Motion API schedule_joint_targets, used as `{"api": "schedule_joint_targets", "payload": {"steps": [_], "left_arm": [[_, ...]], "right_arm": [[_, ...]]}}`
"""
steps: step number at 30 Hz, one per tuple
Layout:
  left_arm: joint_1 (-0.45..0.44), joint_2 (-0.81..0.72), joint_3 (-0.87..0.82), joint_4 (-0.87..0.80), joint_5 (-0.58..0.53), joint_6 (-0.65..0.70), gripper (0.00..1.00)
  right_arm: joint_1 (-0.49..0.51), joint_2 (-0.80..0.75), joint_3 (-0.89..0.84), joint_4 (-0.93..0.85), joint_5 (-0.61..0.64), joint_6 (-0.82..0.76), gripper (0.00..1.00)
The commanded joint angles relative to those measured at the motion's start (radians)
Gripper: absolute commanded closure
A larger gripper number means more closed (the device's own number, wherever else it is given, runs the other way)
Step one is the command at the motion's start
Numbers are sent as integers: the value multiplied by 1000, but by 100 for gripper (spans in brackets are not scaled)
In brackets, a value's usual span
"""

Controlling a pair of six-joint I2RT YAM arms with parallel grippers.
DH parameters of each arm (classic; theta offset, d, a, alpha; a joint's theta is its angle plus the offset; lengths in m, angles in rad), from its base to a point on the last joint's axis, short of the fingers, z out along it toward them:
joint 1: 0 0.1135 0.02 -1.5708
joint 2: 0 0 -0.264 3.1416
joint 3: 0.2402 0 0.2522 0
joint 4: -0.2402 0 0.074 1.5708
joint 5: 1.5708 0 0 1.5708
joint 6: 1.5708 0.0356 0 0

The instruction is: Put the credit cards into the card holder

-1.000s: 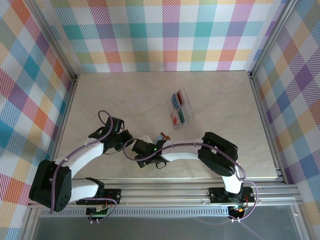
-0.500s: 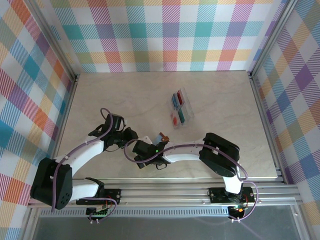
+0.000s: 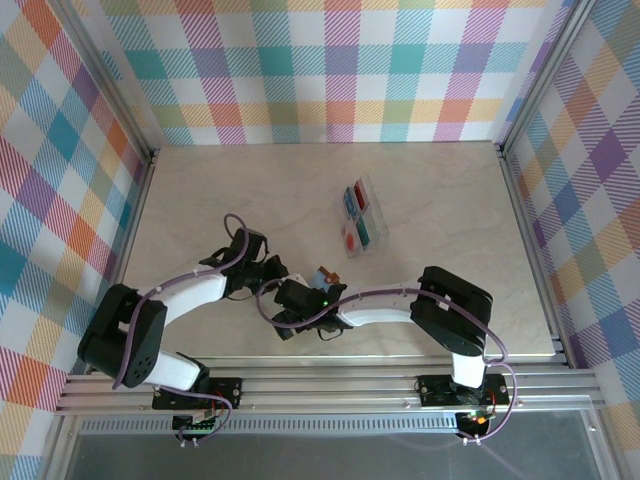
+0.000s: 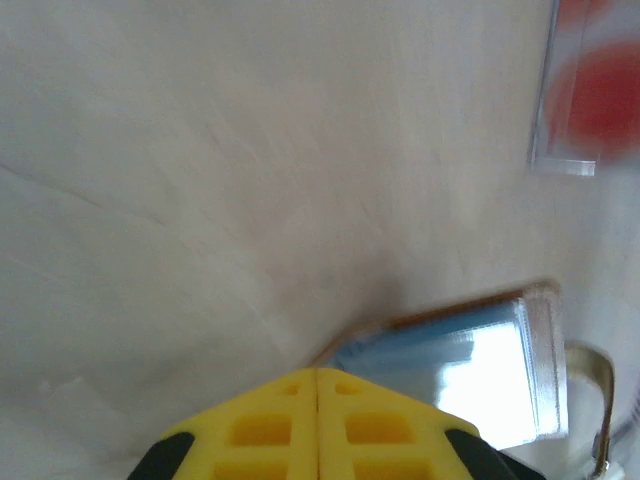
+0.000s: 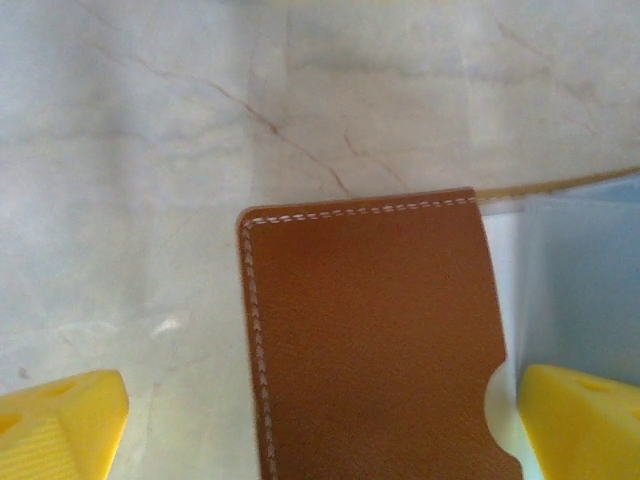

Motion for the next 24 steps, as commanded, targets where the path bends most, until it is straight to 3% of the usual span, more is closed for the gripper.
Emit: {"api": "schedule_joint_targets", "payload": {"steps": [1, 9, 12, 16, 19, 24], "left_arm": [[-105, 48, -43, -17, 133, 18, 94], [-157, 72, -86, 32, 191, 34, 94], [-143, 42, -90, -26, 126, 43, 96], [-58, -49, -48, -123, 79, 49, 99], [52, -177, -17, -226, 61, 59, 94], [108, -241, 44, -321, 42, 81, 91]], "right_arm": [[4, 43, -34, 51, -192, -7, 0], [-14, 9, -89, 113, -241, -28, 0], [-25, -21, -130, 155, -268, -33, 0], [-59, -47, -153, 153, -277, -22, 0], [-91, -56, -181, 187, -308, 3, 0], [-137, -71, -249, 307, -325, 83, 0]]}}
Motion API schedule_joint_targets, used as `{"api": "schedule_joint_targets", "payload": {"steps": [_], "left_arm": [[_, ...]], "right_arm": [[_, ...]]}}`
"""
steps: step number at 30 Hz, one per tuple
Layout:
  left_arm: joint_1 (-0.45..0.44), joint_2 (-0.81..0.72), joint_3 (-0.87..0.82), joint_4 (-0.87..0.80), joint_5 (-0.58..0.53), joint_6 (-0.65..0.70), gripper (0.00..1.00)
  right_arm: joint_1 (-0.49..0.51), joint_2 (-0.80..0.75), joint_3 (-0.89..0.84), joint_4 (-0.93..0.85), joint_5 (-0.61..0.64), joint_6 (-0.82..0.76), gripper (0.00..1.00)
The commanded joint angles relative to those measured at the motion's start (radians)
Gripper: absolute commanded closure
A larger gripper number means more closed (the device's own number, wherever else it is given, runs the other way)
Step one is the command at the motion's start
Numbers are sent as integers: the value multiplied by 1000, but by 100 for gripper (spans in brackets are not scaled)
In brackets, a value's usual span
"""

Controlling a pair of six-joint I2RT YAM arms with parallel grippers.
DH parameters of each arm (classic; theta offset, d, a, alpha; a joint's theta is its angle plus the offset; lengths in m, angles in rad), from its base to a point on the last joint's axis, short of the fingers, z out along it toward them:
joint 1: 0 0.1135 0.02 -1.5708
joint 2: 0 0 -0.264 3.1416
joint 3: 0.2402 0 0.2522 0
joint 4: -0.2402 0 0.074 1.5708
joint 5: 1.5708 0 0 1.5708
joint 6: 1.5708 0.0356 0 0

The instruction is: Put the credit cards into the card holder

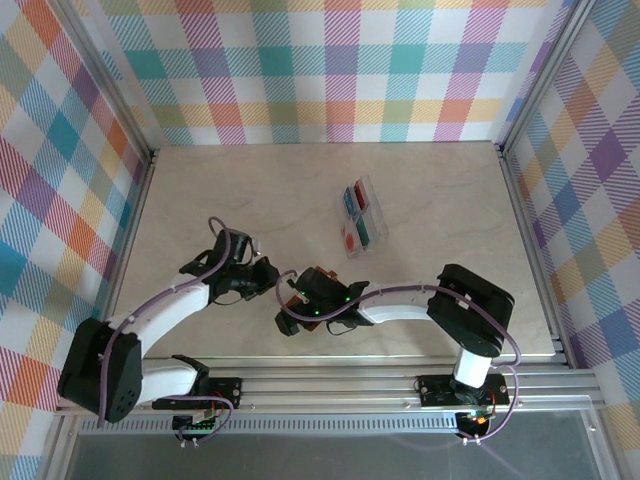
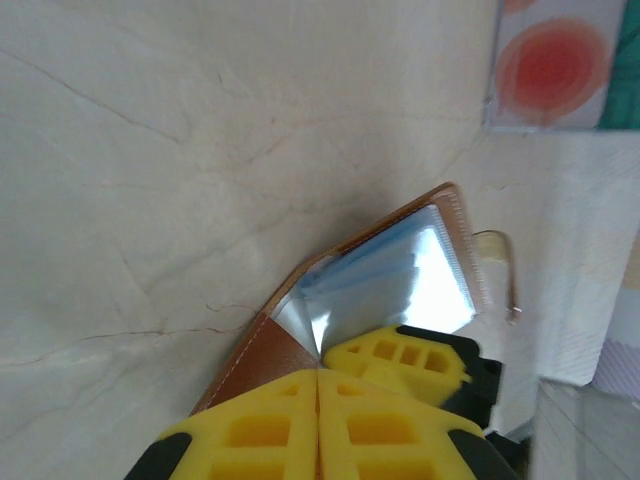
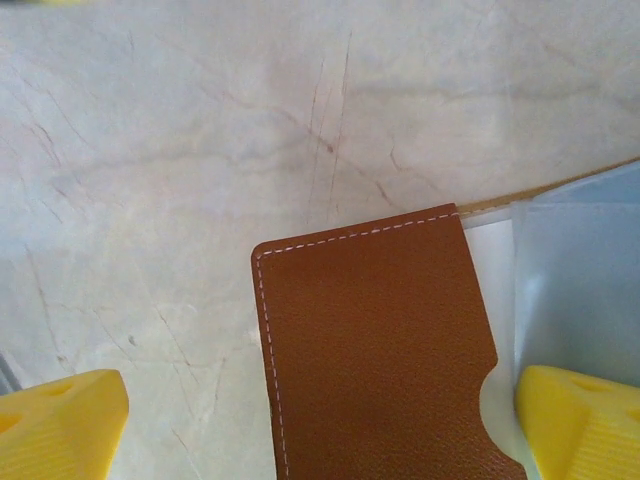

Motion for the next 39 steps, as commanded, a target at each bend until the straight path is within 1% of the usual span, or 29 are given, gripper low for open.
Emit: {"api": "schedule_joint_targets", "payload": {"steps": [1, 5, 11, 18, 23, 27, 29, 30, 33, 35, 37, 39], "left_arm": [[25, -15, 44, -119, -9, 37, 91], [29, 5, 52, -95, 1, 27, 91], [30, 41, 62, -55, 19, 13, 91], [30, 61, 61, -45, 24, 17, 91], [37, 52, 76, -56, 17, 15, 91], [35, 70, 83, -47, 34, 13, 92], [31, 74, 80, -37, 35, 12, 91], [24, 75, 79, -33, 34, 12, 91], [-12, 87, 83, -25, 26, 9, 91], [-39, 95, 76, -14, 8, -2, 91], [-73, 111, 65, 6, -17, -14, 91], [-106, 137, 59, 18, -40, -18, 91]], "right_arm": [[-31, 31, -74, 55, -92, 97, 0], [-52, 19, -108, 112, -81, 142, 0], [-120, 20, -178, 263, -139, 220, 1], [-127, 90, -157, 299, -181, 243, 17], [-138, 105, -163, 326, -193, 257, 25], [-144, 127, -152, 327, -196, 268, 42], [-145, 136, -146, 324, -193, 270, 52], [-145, 142, -141, 315, -187, 270, 60], [-146, 165, -117, 271, -151, 288, 79], [-146, 176, -103, 242, -119, 309, 88], [-147, 177, -105, 228, -80, 347, 99], [-147, 170, -104, 207, -46, 380, 100]]}}
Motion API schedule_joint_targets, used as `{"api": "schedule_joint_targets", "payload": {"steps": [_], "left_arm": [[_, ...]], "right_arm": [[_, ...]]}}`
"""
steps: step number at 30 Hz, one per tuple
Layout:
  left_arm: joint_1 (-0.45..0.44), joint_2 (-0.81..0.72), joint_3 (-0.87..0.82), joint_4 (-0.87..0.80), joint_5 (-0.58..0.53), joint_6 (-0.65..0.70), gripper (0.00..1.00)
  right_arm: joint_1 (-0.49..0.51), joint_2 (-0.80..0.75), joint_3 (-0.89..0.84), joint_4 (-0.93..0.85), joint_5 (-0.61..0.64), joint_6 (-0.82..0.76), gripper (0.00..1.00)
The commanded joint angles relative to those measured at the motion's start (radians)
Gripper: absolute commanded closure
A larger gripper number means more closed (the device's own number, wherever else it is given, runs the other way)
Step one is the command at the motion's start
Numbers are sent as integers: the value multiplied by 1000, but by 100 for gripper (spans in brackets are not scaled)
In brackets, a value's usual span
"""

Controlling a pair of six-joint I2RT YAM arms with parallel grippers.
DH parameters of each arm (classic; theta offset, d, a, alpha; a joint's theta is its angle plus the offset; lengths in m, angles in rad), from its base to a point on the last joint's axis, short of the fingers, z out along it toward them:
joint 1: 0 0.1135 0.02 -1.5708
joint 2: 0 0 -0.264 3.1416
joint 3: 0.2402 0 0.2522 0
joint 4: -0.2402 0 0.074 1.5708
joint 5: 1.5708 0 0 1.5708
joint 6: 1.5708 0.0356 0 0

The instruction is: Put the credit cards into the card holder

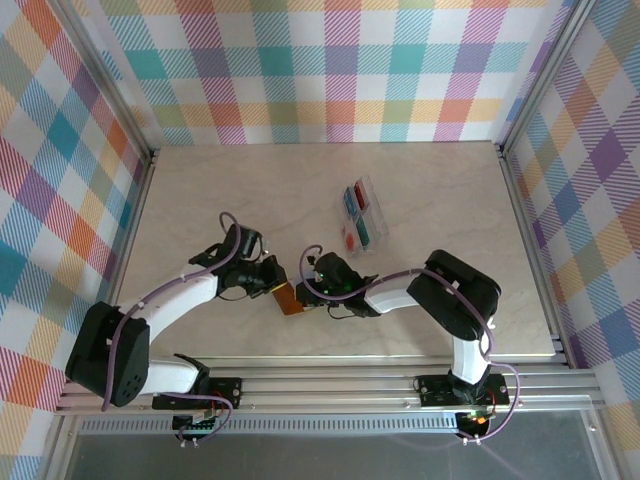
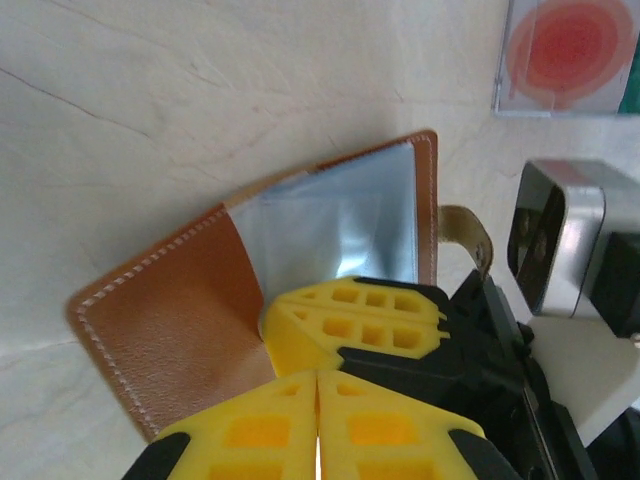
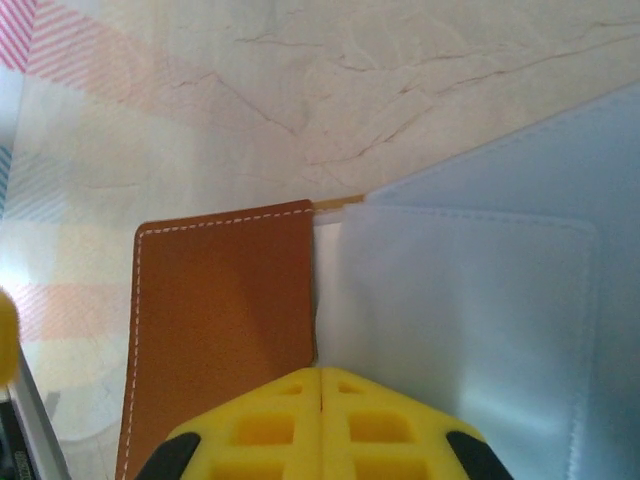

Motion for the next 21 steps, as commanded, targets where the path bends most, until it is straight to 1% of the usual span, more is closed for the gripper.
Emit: {"api": "schedule_joint_targets", "payload": {"steps": [1, 2, 6, 8, 11, 13, 15, 16, 17, 21], "left_arm": [[-49, 46, -1, 31, -42, -22, 91], [-58, 62, -5, 68, -51, -24, 92], [-93, 120, -24, 84, -109, -27, 92], [-108, 163, -21, 88, -119, -14, 92], [-123, 206, -18, 68, -171, 6, 94], [-131, 219, -9, 48, -205, 35, 93], [-142, 236, 18, -16, -231, 74, 94], [-149, 244, 32, -40, -248, 94, 94], [-157, 252, 48, -60, -269, 105, 94], [-167, 286, 82, -112, -284, 126, 96]], "right_arm": [[3, 44, -25, -182, 93, 79, 100], [4, 36, -30, -183, 106, 92, 100], [4, -12, -81, -170, 161, 144, 100], [6, -37, -112, -152, 183, 169, 100], [10, -78, -148, -154, 226, 198, 100], [16, -109, -163, -180, 257, 185, 100], [21, -138, -162, -224, 285, 159, 100], [21, -152, -153, -252, 289, 130, 96], [21, -168, -137, -296, 296, 101, 88], [21, -242, -83, -442, 331, -7, 66]]}}
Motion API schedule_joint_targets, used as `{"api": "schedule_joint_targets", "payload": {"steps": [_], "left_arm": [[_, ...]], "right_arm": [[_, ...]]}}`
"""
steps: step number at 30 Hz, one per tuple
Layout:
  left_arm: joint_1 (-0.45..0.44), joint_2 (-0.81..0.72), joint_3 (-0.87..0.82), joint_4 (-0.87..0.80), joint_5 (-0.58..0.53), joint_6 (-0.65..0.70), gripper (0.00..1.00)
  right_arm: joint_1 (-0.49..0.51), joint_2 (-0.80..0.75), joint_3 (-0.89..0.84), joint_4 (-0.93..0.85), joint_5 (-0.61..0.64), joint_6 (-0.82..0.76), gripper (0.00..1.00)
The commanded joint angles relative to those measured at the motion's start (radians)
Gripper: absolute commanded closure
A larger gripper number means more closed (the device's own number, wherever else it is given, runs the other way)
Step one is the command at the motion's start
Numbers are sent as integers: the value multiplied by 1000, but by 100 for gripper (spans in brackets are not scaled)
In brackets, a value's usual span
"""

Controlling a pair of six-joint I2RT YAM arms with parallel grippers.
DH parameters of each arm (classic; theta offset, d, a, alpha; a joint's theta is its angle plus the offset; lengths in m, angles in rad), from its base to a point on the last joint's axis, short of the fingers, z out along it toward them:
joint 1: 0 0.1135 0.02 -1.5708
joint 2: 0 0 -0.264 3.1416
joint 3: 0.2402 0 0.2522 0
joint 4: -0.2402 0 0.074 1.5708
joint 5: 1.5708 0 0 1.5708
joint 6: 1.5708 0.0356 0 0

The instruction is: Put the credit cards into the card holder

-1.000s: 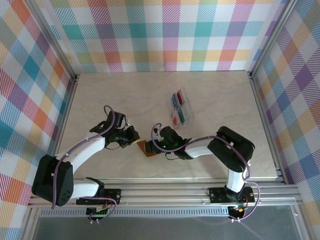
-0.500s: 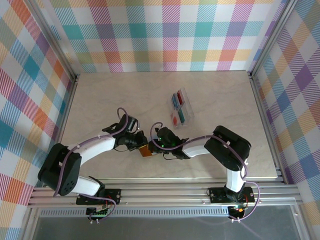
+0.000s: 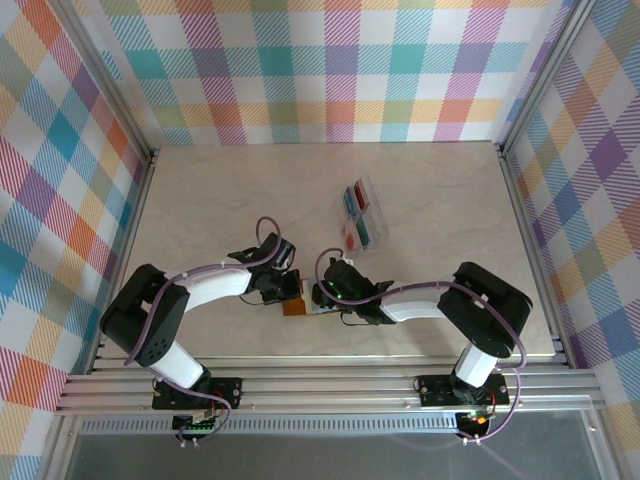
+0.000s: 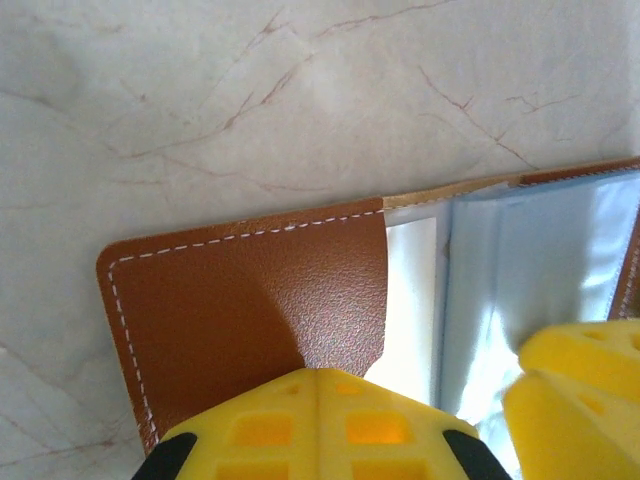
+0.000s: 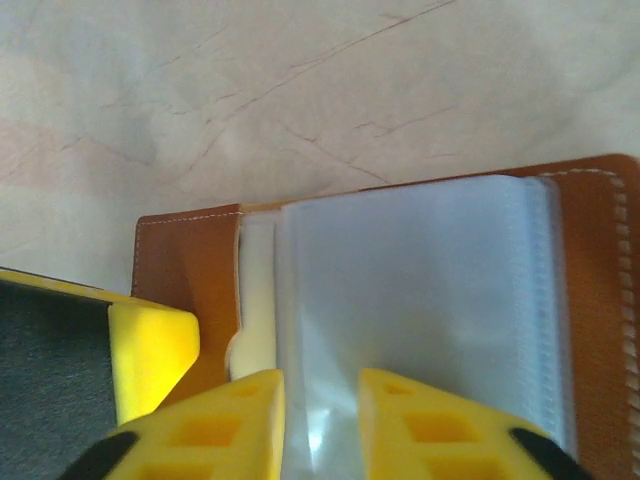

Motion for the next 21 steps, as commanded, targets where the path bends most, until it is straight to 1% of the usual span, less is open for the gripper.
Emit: {"api": "schedule_joint_targets", "payload": {"steps": [1, 4, 6, 8, 10, 11, 13, 16, 21], "left_arm": [[-10, 40, 17, -134, -93, 54, 96], [-16, 64, 22, -133, -62, 65, 97], [-27, 76, 21, -126, -55, 69, 98], [-33, 79, 17, -114, -57, 72, 98], [-34, 83, 7, -97, -55, 69, 98], [-33, 86, 6, -92, -55, 71, 98], [-34, 93, 3, -85, -52, 71, 98], [-34, 99, -1, -72, -46, 66, 99], [-33, 82, -11, -70, -50, 61, 99]], "right_arm": [[-1, -57, 25, -257, 79, -116, 60], [-5, -96, 72, -327, 77, -175, 57], [-7, -107, 105, -362, 69, -225, 61], [-13, -97, 164, -432, 78, -270, 76], [-16, -79, 218, -476, 83, -318, 84], [-17, -68, 241, -495, 83, -334, 86], [-19, -41, 286, -528, 87, -358, 86], [-30, -2, 330, -543, 71, -384, 82], [-39, 53, 356, -545, 42, -401, 79]]}}
